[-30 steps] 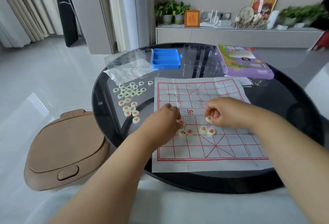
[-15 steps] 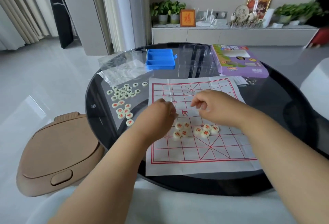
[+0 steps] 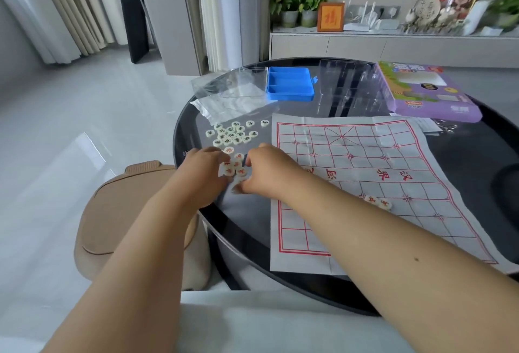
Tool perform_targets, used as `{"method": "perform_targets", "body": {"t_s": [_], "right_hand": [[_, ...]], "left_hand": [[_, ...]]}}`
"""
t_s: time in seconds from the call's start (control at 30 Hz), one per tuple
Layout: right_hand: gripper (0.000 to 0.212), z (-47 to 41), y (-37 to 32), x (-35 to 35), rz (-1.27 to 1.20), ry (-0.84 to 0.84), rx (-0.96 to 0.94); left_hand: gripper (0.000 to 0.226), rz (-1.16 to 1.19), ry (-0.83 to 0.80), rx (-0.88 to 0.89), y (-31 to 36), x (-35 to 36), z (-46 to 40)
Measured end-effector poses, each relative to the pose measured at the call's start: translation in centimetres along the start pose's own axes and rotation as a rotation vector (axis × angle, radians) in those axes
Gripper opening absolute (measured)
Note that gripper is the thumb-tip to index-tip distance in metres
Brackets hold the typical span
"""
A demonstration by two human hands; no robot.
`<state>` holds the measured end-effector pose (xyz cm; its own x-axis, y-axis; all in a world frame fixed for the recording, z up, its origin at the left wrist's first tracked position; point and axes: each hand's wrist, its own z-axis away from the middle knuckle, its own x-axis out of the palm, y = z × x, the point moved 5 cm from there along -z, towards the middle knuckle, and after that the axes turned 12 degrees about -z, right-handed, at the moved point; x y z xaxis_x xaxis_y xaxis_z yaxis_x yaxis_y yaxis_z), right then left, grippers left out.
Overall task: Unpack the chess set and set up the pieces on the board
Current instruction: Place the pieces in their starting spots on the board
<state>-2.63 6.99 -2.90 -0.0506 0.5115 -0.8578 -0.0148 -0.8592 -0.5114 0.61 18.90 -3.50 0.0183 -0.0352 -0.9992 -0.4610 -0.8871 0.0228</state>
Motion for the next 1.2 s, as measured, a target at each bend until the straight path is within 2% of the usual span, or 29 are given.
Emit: {"method": "perform_targets", "body": {"t_s": [0.2, 0.47, 0.57, 0.87, 1.07, 1.2], "right_hand": [[0.055, -0.5, -0.7, 0.8, -0.013, 0.045, -0.006], [0.021, 0.0, -0.6, 0.2, 0.0, 0.016, -0.05], [0.023, 0.1, -0.7, 0.1, -0.014, -0.01, -0.061], [0.021, 0.3, -1.1, 0.3, 0.016, -0.084, -0.077], [0.02, 0.5, -1.4, 0.3, 0.056, -0.098, -0.162], [0.018, 0.5, -1.5, 0.4, 0.063, -0.108, -0.178]], "left_hand": [[0.042, 0.06, 0.081, 0.026, 0.1, 0.2, -0.2], [0.027, 0.105, 0.091, 0.019, 0.2, -0.2, 0.0], [0.021, 0.109, 0.082, -0.006, -0.3, -0.3, 0.2], [0.044, 0.123, 0.06, -0.166, -1.3, 0.2, 0.1], [0.029, 0.099, 0.048, -0.212, -1.4, 0.6, -0.3], [0.039, 0.098, 0.049, -0.242, -1.5, 0.6, -0.2]]}}
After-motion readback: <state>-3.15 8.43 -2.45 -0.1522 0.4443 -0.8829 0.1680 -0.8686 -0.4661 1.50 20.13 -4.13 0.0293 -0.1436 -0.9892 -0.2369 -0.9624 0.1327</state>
